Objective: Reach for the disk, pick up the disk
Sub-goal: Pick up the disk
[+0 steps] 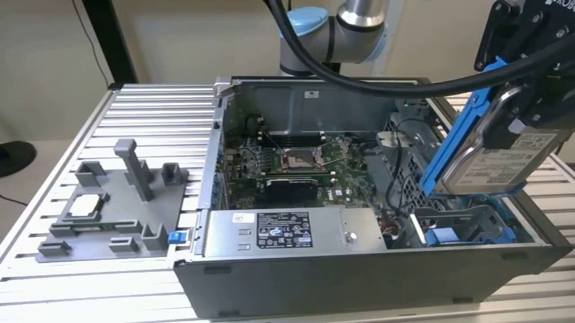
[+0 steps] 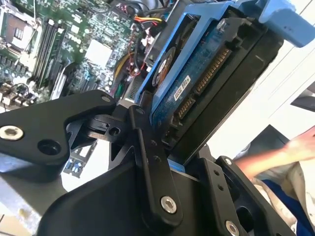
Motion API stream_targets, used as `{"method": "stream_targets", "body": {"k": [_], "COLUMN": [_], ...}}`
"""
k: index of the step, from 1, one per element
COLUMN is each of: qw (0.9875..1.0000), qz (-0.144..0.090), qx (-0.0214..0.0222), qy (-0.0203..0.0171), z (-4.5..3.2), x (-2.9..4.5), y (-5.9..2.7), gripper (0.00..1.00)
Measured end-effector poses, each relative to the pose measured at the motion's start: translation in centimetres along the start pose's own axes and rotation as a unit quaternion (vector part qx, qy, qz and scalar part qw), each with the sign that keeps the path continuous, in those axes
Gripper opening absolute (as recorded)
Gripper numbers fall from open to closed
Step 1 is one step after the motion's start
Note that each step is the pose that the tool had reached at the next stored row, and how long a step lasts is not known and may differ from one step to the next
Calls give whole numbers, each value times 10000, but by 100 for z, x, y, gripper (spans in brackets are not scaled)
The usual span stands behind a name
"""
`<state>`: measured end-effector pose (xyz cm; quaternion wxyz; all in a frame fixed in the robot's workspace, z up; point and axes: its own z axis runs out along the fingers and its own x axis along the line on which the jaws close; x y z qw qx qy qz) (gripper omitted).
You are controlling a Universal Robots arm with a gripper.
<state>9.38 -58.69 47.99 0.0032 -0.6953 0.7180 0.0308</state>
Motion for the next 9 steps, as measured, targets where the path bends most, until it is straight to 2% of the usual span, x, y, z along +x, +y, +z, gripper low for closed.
{"method": "stream_targets", "body": {"k": [2,9], "qw": [10000,10000], "qz": [0,0], "qx": [0,0], "qy": [-2,-3], "z": [0,-1], "x": [25,31], "y": [-1,-1], "gripper": [0,0]}}
